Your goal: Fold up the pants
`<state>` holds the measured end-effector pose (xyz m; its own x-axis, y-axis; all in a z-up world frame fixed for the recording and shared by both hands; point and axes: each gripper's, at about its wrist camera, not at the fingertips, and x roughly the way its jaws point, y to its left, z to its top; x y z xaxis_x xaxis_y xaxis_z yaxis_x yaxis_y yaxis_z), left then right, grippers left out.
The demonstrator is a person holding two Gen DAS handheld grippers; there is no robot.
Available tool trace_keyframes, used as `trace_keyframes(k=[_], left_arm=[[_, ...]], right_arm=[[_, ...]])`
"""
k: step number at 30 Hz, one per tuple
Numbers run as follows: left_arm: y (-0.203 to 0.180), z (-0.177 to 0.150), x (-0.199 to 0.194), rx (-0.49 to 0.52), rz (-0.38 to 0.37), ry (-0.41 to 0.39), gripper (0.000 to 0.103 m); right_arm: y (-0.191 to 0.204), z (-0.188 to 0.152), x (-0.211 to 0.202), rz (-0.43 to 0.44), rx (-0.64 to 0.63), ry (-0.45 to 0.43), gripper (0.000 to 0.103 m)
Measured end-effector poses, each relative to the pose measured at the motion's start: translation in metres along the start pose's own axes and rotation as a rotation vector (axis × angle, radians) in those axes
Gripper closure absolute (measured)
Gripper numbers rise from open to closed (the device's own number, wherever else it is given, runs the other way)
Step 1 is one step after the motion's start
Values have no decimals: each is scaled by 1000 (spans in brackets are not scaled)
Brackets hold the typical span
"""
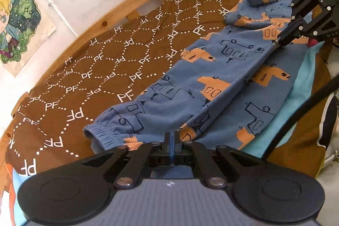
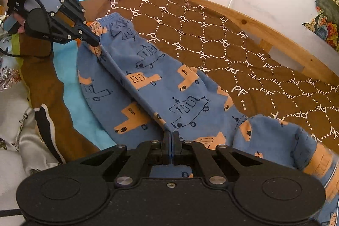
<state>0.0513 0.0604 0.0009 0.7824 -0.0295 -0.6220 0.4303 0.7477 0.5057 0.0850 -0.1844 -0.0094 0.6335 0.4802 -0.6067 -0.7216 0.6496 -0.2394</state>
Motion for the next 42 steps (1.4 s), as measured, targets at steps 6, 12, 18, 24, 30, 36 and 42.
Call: trace_keyframes(k=[6, 12, 18, 24, 30, 36, 42], left_arm=[[3, -6, -3, -9, -4, 9, 103], [-5, -13, 1, 20, -2, 24, 103], [-5, -16, 0, 23, -16, 36, 103], [4, -15, -8, -66, -125, 50, 92], [14, 30, -13, -292, -248, -53, 22], [-41, 116, 25, -360, -393, -148, 2], [-116, 170, 42, -231, -450, -139, 24]], right_arm=[[10, 2, -13, 40, -20, 29, 103], [22, -6, -6, 35, -46, 56, 103], [23, -6, -5, 41, -59, 66, 103], [16, -6, -5, 58, -26, 104, 82], [-36, -13, -43, 6, 190, 116, 17], [-103, -44, -77, -219, 375, 109, 1], [-162, -80, -85, -316, 605, 15, 8]])
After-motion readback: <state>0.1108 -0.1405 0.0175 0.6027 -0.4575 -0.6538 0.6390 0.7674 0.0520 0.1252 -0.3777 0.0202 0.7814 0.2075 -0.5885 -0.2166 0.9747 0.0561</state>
